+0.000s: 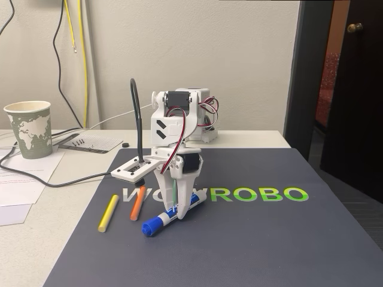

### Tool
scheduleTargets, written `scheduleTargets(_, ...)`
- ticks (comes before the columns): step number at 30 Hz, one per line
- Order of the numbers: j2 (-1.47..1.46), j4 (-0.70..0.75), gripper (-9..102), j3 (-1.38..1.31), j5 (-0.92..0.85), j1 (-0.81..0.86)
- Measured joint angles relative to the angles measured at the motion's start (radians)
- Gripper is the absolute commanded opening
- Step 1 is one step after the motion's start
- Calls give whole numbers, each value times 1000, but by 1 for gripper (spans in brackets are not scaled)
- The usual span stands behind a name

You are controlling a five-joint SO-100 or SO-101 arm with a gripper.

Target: Pick up the blue marker.

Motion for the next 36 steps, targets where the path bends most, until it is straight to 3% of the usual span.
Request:
scheduleTargets(11,69,118,4,2,126,-32)
scheduleTargets(25,442,229,4,18,396,-92)
scheduleTargets(36,1066,229,4,534,706,-141)
